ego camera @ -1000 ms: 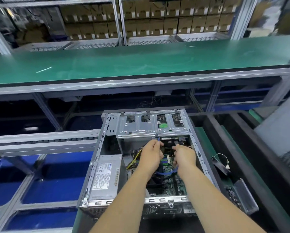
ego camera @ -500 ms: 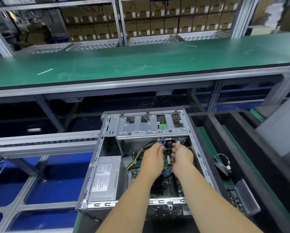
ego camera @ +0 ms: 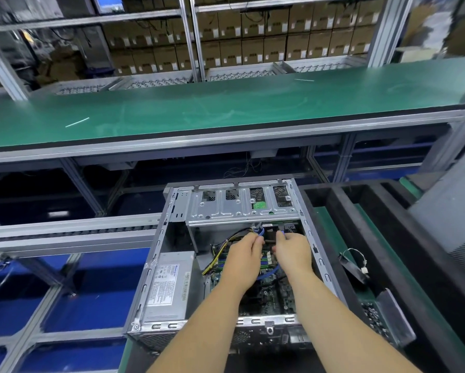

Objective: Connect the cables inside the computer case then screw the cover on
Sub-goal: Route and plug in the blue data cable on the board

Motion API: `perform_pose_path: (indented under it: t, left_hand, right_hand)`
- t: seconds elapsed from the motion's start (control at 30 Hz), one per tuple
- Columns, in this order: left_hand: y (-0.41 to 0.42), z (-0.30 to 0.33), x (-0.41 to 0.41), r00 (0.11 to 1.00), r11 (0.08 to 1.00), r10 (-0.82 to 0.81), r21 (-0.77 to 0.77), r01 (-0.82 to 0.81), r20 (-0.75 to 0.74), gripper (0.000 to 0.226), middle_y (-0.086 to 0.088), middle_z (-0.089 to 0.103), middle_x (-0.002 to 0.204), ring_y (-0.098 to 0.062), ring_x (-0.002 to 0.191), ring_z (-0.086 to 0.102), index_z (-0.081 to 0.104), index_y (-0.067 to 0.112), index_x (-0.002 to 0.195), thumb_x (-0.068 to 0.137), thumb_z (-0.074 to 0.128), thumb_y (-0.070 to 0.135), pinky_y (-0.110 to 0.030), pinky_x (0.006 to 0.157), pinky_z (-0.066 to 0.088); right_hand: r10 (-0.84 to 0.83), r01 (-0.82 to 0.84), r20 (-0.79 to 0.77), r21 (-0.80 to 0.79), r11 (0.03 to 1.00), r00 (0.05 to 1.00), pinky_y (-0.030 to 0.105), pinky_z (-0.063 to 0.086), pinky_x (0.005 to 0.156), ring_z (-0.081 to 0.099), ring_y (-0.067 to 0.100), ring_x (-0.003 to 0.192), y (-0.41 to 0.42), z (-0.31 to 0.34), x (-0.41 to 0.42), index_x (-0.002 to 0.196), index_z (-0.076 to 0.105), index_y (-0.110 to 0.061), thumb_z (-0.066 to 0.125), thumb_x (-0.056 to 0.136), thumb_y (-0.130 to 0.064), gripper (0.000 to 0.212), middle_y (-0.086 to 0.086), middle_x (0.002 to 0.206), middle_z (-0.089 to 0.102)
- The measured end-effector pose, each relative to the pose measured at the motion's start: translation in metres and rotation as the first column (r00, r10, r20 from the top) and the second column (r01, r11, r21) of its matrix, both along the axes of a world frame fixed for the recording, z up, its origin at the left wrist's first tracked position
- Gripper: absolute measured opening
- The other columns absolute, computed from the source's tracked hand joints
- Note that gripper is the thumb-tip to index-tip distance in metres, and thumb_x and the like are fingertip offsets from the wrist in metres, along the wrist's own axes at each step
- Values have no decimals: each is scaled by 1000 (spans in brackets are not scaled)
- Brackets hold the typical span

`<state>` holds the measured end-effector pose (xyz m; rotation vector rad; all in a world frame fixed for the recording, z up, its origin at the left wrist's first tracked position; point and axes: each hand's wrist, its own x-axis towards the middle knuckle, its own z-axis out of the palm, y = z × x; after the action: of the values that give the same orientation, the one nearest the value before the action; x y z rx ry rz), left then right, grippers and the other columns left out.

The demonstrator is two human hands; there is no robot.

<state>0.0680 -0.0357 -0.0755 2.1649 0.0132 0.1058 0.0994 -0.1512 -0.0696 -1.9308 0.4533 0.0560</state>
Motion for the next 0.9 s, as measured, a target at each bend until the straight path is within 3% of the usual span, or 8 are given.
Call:
perform_pose_path:
  t: [0.1, 0.23, 0.4, 0.53, 0.63, 0.77, 0.83, 0.9]
  left_hand:
    - [-2, 1, -1, 1000, 999, -17, 39, 17, 4, 39, 6, 48, 61, -5, 55, 42, 45, 21, 69, 104, 42, 37, -24, 54, 31]
    - [-1, 4, -5, 999, 999, -42, -17, 42, 13, 33, 7, 52, 63, -5, 55, 43, 44, 26, 71, 102, 43, 36, -32, 58, 37]
    - [0, 9, -8, 991, 991, -133, 16, 133, -3, 16, 0, 62, 77, -23, 74, 56, 51, 27, 88, 96, 37, 29, -46, 72, 50]
    - [0, 9, -9, 976, 974, -216, 67, 216, -6, 22, 3, 66, 80, -19, 73, 58, 51, 34, 110, 94, 38, 39, -43, 69, 51]
    - [0, 10, -9, 951, 948, -310, 83, 309, -2, 41, 9, 62, 75, -9, 67, 56, 51, 39, 125, 87, 37, 43, -33, 64, 48]
    - [-4, 9, -3, 983, 941, -150, -321, 109, -106, 40, 4, 65, 81, -19, 74, 60, 63, 34, 106, 80, 35, 23, -33, 67, 53]
    - [2, 2, 1, 982, 983, -125, -150, 103, -140, 38, -1, 67, 92, -25, 87, 64, 61, 29, 106, 84, 37, 9, -44, 81, 56]
    - [6, -4, 1, 949, 956, -235, 128, 265, -212, 51, 0, 67, 114, -23, 105, 62, 63, 28, 116, 82, 42, -4, -41, 93, 52]
  right_hand:
    - [133, -89, 70, -438, 895, 989, 34, 50, 66, 66, 30, 85, -1, 6, -14, 101, 65, -2, 48, 103, -23, 27, 14, 95, 69]
    - [257, -7, 404, -525, 851, 878, 37, 51, 80, 62, 28, 97, 5, 15, -28, 112, 67, -3, 50, 100, -9, 21, 10, 102, 66]
    - [292, -177, 508, -264, 948, 810, 14, 47, 82, 59, 3, 90, -1, 18, -28, 131, 67, -17, 54, 96, 4, 42, -6, 99, 64]
    - [202, -180, 467, -90, 979, 861, 12, 52, 84, 61, -14, 94, -3, 16, -25, 111, 77, -23, 61, 93, -2, 32, -22, 95, 67]
    - [76, -136, 390, 128, 982, 918, 17, 55, 78, 69, -2, 87, -7, 14, -20, 92, 74, -26, 72, 89, -7, 20, -10, 90, 74]
    - [-200, -74, 313, 683, 727, 929, 34, 59, 78, 73, 20, 79, -20, 23, -20, 102, 62, -7, 61, 95, 4, 13, 11, 89, 75]
    - [-203, -149, 318, 802, 579, 926, 36, 60, 74, 68, 21, 68, -28, 27, -23, 111, 58, -8, 54, 99, 5, 18, 11, 88, 73]
    - [-205, -179, 347, 806, 564, 915, 36, 60, 69, 63, 18, 59, -35, 31, -25, 112, 61, -10, 52, 100, 3, 19, 9, 88, 72]
